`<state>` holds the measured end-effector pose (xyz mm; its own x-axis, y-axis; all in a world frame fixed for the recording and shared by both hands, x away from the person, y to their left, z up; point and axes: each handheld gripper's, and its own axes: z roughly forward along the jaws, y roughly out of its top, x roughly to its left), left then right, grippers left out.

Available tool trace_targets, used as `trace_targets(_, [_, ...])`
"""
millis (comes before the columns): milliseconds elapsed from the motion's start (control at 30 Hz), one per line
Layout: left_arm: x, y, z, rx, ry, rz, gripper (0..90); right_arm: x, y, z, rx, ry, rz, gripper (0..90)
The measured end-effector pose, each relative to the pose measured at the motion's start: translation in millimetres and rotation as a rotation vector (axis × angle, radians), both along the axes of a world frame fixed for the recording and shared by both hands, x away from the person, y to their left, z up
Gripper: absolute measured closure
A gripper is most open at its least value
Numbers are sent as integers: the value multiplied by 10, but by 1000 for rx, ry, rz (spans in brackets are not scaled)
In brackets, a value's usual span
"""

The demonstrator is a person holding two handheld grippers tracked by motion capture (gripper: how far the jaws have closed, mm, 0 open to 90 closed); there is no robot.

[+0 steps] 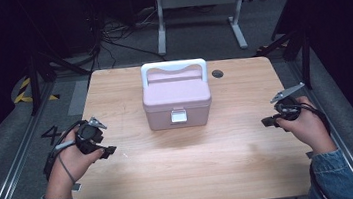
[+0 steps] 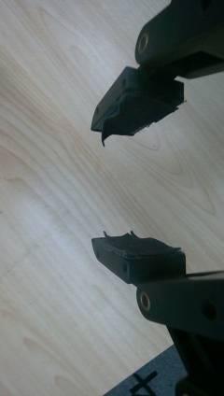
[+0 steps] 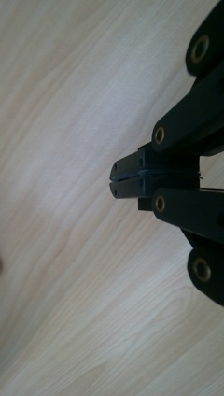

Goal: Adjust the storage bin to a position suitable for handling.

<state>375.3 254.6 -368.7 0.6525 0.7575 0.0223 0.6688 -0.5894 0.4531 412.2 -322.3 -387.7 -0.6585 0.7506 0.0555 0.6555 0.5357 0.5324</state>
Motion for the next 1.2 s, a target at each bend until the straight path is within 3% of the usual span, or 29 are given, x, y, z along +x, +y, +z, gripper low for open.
trace_targets(33, [20, -11, 36, -4, -30, -8, 388, 10, 10, 25, 20, -18, 0, 900])
trace_targets(167, [70, -89, 108, -22, -41, -46, 427, 67, 73, 113, 51, -71, 12, 900])
trace_targets(300, [188, -154, 182, -29, -56, -73, 461, 191, 178, 189, 57, -88, 31, 900])
trace_targets(400, [321, -199, 225, -69, -65, -99, 502, 287, 266, 241, 67, -101, 41, 900])
trace_targets(567, [506, -264, 245, -108, -60, -116, 560, 447, 466, 294, 83, -111, 71, 900])
trace_targets(700, [667, -360, 257, -116, -22, -152, 619, 577, 616, 317, 82, -100, 96, 900])
trace_targets(800, [803, -426, 280, -83, -28, -132, 699, 727, 786, 298, 88, -81, 115, 900])
trace_targets(867, [880, -449, 269, -91, -38, -125, 730, 753, 814, 293, 89, -79, 117, 900])
trace_targets(1000, [1051, -540, 200, -96, -62, -114, 885, 899, 973, 265, 114, -91, 122, 891])
trace_targets(1067, [1100, -580, 171, -99, -54, -115, 900, 974, 1036, 244, 136, -97, 115, 893])
trace_targets(1200, [1297, -736, 51, -86, -37, -108, 900, 1112, 1106, 187, 130, -91, 106, 900])
